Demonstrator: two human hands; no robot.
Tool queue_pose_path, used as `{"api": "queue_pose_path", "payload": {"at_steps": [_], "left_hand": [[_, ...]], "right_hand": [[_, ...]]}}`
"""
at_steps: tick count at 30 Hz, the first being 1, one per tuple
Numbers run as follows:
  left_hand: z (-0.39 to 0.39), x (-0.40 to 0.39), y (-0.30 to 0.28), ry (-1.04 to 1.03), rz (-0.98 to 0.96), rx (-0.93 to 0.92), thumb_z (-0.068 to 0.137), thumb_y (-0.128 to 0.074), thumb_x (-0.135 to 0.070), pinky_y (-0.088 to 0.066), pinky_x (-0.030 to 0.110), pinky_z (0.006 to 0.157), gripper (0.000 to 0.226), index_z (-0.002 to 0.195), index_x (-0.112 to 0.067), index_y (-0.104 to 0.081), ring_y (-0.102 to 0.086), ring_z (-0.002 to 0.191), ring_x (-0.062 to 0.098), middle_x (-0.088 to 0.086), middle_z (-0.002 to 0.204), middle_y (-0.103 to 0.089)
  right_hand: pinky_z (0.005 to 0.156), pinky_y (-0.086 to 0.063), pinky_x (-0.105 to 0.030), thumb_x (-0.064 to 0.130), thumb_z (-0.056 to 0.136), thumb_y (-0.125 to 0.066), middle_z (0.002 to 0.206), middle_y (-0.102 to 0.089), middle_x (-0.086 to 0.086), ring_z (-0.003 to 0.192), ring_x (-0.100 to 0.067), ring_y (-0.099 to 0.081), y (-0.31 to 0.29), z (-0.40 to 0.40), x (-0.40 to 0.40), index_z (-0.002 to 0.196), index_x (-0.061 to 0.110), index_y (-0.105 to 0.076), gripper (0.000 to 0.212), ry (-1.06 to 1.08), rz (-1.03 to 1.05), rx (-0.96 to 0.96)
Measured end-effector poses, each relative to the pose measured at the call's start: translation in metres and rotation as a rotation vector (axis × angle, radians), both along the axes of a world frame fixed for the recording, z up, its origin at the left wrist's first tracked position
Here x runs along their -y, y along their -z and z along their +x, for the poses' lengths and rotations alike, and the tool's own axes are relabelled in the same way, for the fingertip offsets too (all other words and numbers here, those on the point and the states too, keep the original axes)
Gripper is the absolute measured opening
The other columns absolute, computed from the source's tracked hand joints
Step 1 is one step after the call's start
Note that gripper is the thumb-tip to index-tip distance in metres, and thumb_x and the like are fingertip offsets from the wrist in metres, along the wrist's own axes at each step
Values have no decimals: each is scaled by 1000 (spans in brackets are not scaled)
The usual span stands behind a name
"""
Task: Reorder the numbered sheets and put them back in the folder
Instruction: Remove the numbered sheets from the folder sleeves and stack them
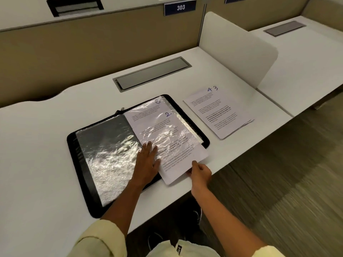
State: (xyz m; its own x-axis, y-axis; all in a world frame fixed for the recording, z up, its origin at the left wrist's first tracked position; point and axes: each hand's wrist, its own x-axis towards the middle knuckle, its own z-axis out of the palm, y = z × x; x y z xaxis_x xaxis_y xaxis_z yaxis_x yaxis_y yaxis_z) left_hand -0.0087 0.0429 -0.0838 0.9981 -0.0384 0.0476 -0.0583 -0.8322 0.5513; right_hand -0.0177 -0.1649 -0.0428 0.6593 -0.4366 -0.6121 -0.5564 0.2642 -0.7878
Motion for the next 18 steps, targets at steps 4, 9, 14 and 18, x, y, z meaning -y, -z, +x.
{"api": "queue_pose_path", "payload": {"at_steps": [4, 9, 14, 18], "left_hand": [[-8, 6, -5, 12, 48, -48, 94, -22, -58, -9, 53, 122, 73, 155, -18, -24, 6, 152, 20, 4, 165, -3], [-18, 13, -18, 24, 170, -107, 89, -11, -67, -3, 51, 122, 83, 158, -20, -14, 11, 152, 22, 4, 165, 5], [-22, 16, -20, 27, 202, -111, 88, -10, -70, 0, 52, 121, 87, 158, -19, -12, 9, 152, 24, 6, 165, 3], [-20, 22, -20, 47, 206, -121, 87, -8, -72, 4, 51, 121, 88, 158, -20, -5, 12, 151, 21, 5, 165, 9]], "right_hand": [[82, -62, -37, 13, 92, -71, 92, -70, -9, 85, -21, -68, 0, -5, 0, 96, 7, -70, 8, -9, 93, 23], [81, -61, -36, 8, 92, -70, 98, -73, -11, 90, -25, -71, -2, -8, -2, 89, 10, -69, 4, -40, 70, 34], [81, -61, -37, 7, 92, -69, 96, -72, -11, 89, -24, -70, 2, -17, 7, 89, 8, -68, 3, -2, 57, 39], [71, -56, -33, 11, 92, -68, 91, -70, -10, 80, -21, -64, 1, -31, 21, 86, 8, -64, 7, 19, 30, 49]]}}
